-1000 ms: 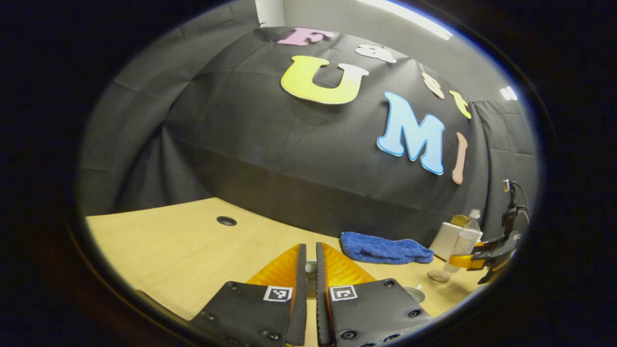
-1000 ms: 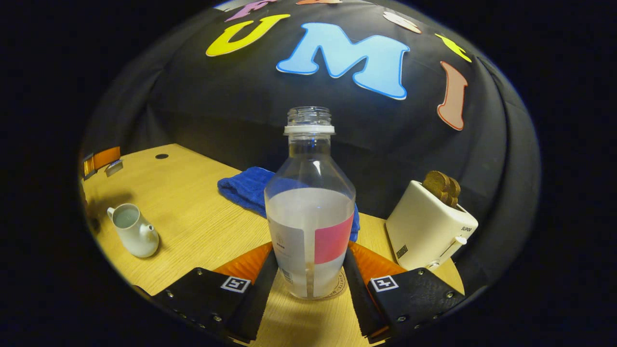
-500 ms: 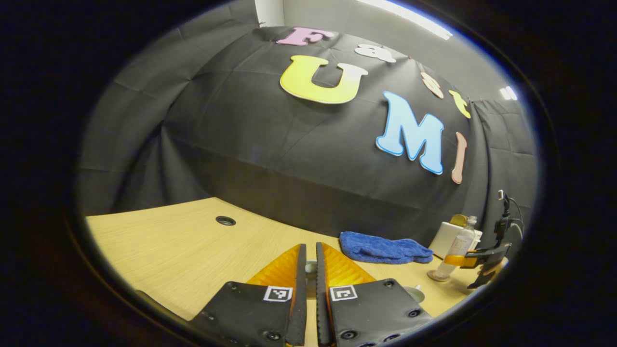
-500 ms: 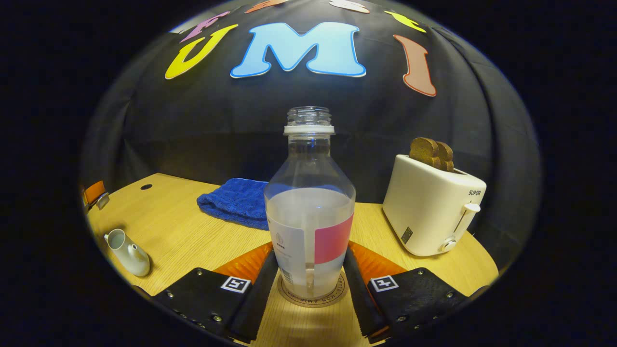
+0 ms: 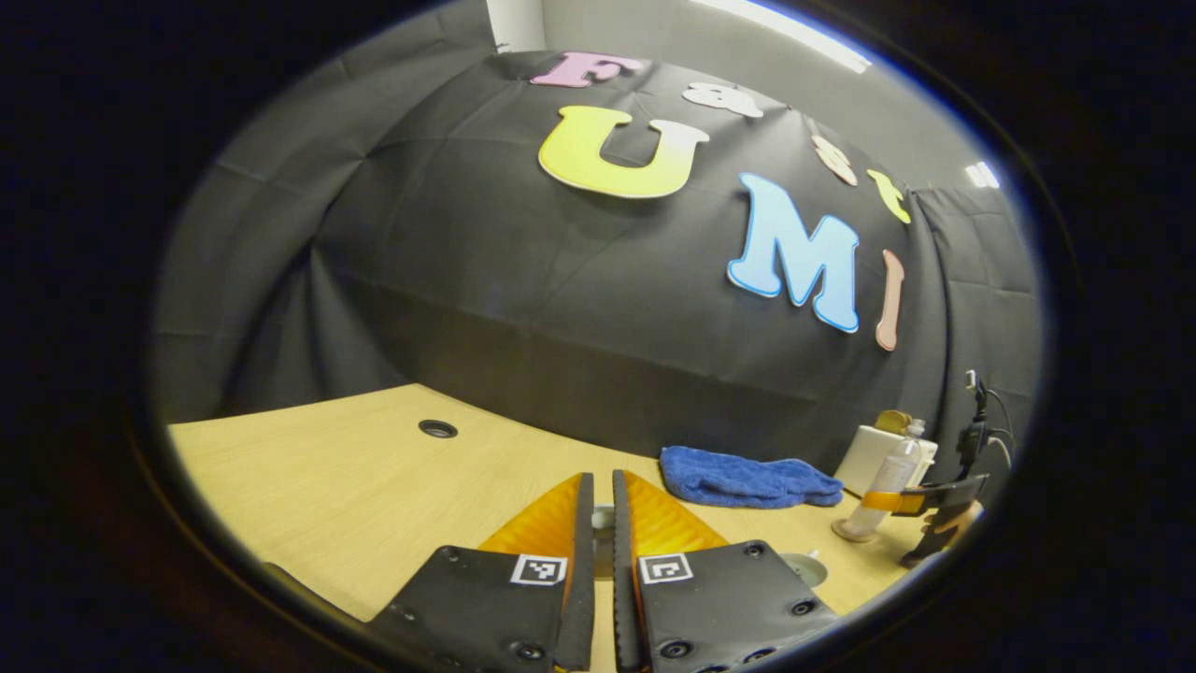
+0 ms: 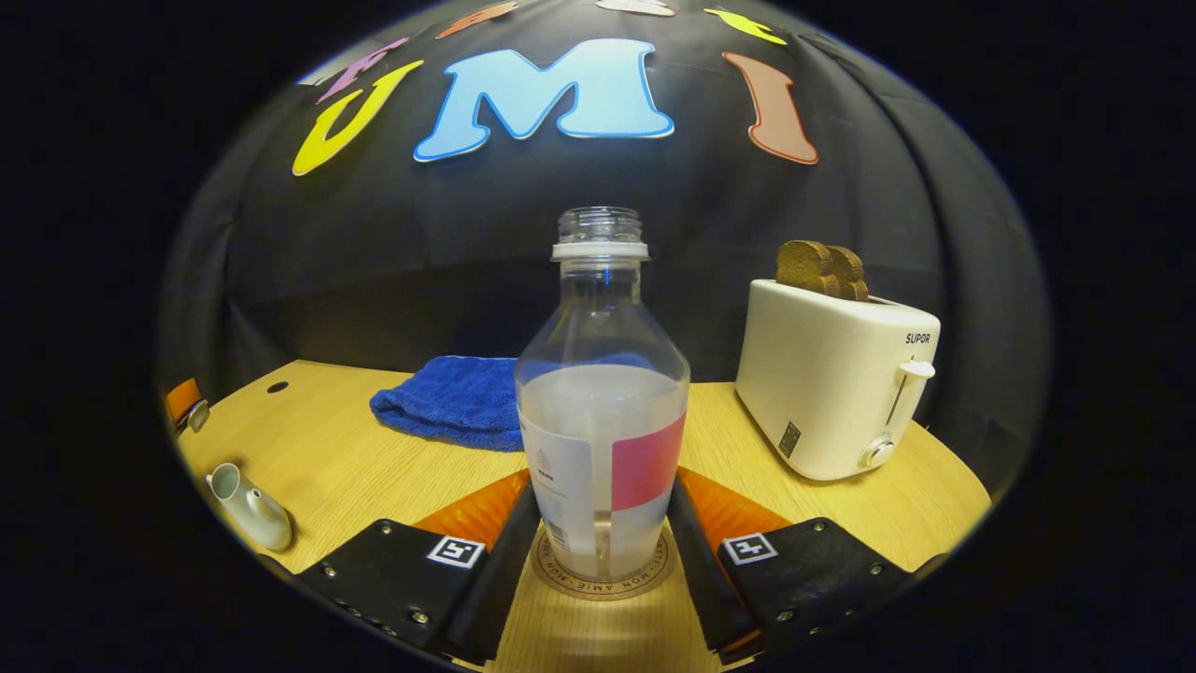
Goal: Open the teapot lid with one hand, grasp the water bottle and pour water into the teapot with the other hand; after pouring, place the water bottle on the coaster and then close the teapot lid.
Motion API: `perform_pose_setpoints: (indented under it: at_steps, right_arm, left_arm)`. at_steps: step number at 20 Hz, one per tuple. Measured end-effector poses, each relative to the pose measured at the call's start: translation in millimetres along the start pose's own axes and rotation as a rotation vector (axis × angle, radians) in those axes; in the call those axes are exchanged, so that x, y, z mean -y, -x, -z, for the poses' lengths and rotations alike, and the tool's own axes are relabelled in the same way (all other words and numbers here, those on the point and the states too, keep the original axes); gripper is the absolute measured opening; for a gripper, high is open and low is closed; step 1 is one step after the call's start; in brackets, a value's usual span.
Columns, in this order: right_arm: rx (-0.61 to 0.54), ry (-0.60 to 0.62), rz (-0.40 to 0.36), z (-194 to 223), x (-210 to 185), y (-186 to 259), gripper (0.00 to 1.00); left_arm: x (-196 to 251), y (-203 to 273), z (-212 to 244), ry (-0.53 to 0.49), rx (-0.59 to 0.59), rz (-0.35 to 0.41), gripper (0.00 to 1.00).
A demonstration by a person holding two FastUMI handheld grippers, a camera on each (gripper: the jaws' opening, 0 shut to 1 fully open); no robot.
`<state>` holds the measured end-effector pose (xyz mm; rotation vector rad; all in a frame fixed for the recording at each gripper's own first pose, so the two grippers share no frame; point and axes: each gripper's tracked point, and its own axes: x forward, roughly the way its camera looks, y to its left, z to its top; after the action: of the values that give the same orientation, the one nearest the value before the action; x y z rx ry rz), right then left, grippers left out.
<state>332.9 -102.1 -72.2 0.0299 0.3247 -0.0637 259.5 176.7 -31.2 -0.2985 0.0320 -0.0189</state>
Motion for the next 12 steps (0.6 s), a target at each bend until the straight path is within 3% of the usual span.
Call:
perform_pose_setpoints:
  at_steps: [3,5,12]
  right_arm:
    - [-0.006,-0.021,-0.011,1,-8,0,0.84]
    - [0.009,-0.028,-0.005,-1,-8,3,0.99]
    - [0.083,-0.013,0.026,-6,-5,38,0.99]
  left_arm:
    - [0,0,1,-0.002,-0.001,0.000,0.18]
    - [1,0,1,-0.001,-0.001,0.001,0.18]
    - [8,2,-2,-0.010,0.009,0.016,0.17]
